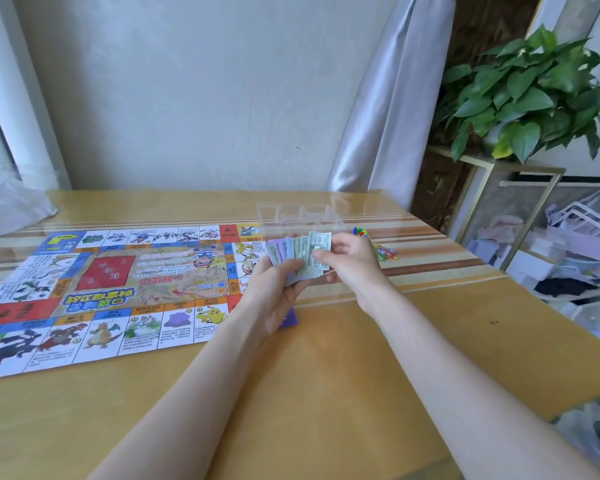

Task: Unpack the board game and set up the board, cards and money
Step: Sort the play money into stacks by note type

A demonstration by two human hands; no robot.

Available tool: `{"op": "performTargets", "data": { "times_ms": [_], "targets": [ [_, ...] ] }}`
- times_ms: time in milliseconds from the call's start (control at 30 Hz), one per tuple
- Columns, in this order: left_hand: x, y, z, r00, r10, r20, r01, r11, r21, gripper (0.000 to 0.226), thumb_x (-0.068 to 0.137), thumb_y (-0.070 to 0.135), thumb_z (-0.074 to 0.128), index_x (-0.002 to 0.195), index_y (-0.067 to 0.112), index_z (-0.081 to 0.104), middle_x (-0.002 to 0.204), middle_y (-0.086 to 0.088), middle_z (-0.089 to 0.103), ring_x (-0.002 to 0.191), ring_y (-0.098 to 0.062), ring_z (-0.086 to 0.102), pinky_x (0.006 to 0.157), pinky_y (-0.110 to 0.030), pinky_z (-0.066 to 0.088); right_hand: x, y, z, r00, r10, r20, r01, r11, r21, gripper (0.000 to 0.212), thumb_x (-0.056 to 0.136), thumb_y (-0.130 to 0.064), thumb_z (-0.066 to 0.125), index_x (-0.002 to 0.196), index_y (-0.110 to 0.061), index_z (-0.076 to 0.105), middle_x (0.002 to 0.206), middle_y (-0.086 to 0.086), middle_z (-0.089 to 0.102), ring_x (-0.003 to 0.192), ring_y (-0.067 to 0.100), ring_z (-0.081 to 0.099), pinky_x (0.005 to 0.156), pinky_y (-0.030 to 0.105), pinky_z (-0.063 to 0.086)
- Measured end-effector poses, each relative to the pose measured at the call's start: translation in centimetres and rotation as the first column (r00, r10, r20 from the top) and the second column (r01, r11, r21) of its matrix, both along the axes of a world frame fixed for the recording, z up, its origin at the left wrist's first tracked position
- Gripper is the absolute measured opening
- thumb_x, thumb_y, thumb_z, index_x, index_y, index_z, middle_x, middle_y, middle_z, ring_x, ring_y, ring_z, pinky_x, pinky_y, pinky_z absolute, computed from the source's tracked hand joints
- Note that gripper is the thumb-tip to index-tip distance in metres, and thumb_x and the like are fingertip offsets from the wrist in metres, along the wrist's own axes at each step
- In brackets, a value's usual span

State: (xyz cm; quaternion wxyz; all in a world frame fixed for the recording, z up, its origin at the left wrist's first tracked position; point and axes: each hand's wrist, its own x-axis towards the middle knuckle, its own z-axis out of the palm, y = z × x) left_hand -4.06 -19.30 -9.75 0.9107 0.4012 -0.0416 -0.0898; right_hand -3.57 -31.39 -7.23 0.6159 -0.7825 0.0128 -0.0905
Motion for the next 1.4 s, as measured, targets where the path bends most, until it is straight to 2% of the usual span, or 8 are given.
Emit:
{"op": "performTargets", "data": {
  "times_ms": [233, 433, 633, 767, 933, 1133, 1300, 1400],
  "targets": [
    [-0.2, -0.2, -0.5, 0.99, 0.12, 0.075, -0.129, 0.983, 0.134, 0.02, 0.09, -0.01, 0.048, 0.105, -0.003, 0.06, 0.102, -0.02, 0.066, 0.084, -0.03, 0.066, 0.075, -0.036, 0.058, 0.5, 1.3, -0.7, 0.998, -0.057, 0.008, 0.057, 0.998, 0.002, 0.012, 0.085, -0.003, 0.061, 0.094, -0.007, 0.068, 0.088, 0.006, 0.07, 0.064, 0.022, 0.062, 0.06, 0.032, 0.056],
    [-0.2, -0.3, -0.1, 0.995, 0.1, -0.005, -0.1, 0.992, 0.074, 0.015, 0.092, -0.005, 0.045, 0.1, 0.001, 0.057, 0.101, -0.016, 0.067, 0.087, -0.032, 0.067, 0.074, -0.035, 0.058, 0.2, 0.5, -0.7, 0.999, -0.046, -0.016, 0.047, 0.993, 0.108, 0.01, 0.083, 0.003, 0.063, 0.089, -0.004, 0.066, 0.086, 0.009, 0.069, 0.078, 0.025, 0.069, 0.061, 0.029, 0.059],
    [-0.4, -0.6, -0.2, 0.984, 0.165, 0.071, -0.174, 0.974, 0.148, 0.019, 0.09, -0.008, 0.049, 0.096, 0.005, 0.062, 0.09, -0.011, 0.069, 0.069, -0.018, 0.07, 0.059, -0.026, 0.057, 0.2, 0.6, -0.6, 0.998, -0.059, 0.004, 0.058, 0.993, 0.099, 0.014, 0.087, -0.003, 0.06, 0.08, -0.014, 0.067, 0.091, 0.01, 0.07, 0.068, 0.02, 0.067, 0.064, 0.03, 0.059],
    [-0.3, -0.5, -0.2, 0.985, 0.151, 0.088, -0.165, 0.972, 0.17, 0.017, 0.09, -0.004, 0.051, 0.101, 0.002, 0.063, 0.096, -0.014, 0.069, 0.085, -0.027, 0.067, 0.074, -0.038, 0.059, -0.1, 0.7, -0.4, 0.999, -0.033, -0.021, 0.035, 0.988, 0.15, 0.005, 0.084, -0.002, 0.065, 0.085, -0.007, 0.065, 0.086, 0.008, 0.067, 0.069, 0.018, 0.064, 0.054, 0.022, 0.056],
    [-0.9, -0.9, 0.4, 0.985, 0.142, 0.095, -0.155, 0.977, 0.148, 0.021, 0.092, -0.006, 0.046, 0.09, 0.006, 0.063, 0.079, -0.005, 0.071, 0.068, -0.015, 0.069, 0.056, -0.024, 0.056, -0.2, 0.5, -0.9, 0.997, -0.058, -0.045, 0.066, 0.978, 0.199, 0.008, 0.082, -0.001, 0.065, 0.084, -0.009, 0.068, 0.09, 0.011, 0.07, 0.08, 0.029, 0.066, 0.066, 0.031, 0.057],
    [-1.2, -1.0, 0.3, 0.976, 0.21, 0.062, -0.218, 0.96, 0.178, 0.021, 0.088, -0.009, 0.052, 0.087, 0.007, 0.065, 0.086, -0.007, 0.069, 0.069, -0.014, 0.069, 0.057, -0.021, 0.055, -0.4, 0.8, -0.9, 0.999, -0.023, -0.048, 0.035, 0.961, 0.273, 0.017, 0.083, 0.002, 0.064, 0.072, -0.011, 0.066, 0.053, -0.01, 0.06, 0.061, 0.015, 0.058, 0.078, 0.044, 0.057],
    [-1.3, -1.0, 0.8, 0.982, 0.185, 0.032, -0.187, 0.976, 0.114, 0.017, 0.091, -0.003, 0.051, 0.087, 0.008, 0.063, 0.078, -0.005, 0.069, 0.061, -0.009, 0.068, 0.05, -0.019, 0.052, 0.0, 0.8, -0.8, 0.993, -0.08, -0.089, 0.1, 0.959, 0.265, 0.015, 0.082, -0.004, 0.067, 0.073, -0.015, 0.066, 0.077, 0.002, 0.065, 0.081, 0.021, 0.061, 0.07, 0.028, 0.05],
    [-1.1, -0.9, 0.8, 0.98, 0.197, -0.003, -0.196, 0.976, 0.095, 0.016, 0.091, -0.002, 0.05, 0.087, 0.008, 0.062, 0.083, -0.008, 0.067, 0.063, -0.012, 0.068, 0.052, -0.019, 0.053, 0.1, 0.8, -0.8, 0.991, -0.096, -0.088, 0.116, 0.959, 0.26, 0.016, 0.083, -0.002, 0.065, 0.071, -0.014, 0.066, 0.078, 0.005, 0.067, 0.086, 0.028, 0.065, 0.08, 0.035, 0.055]
  ]
}}
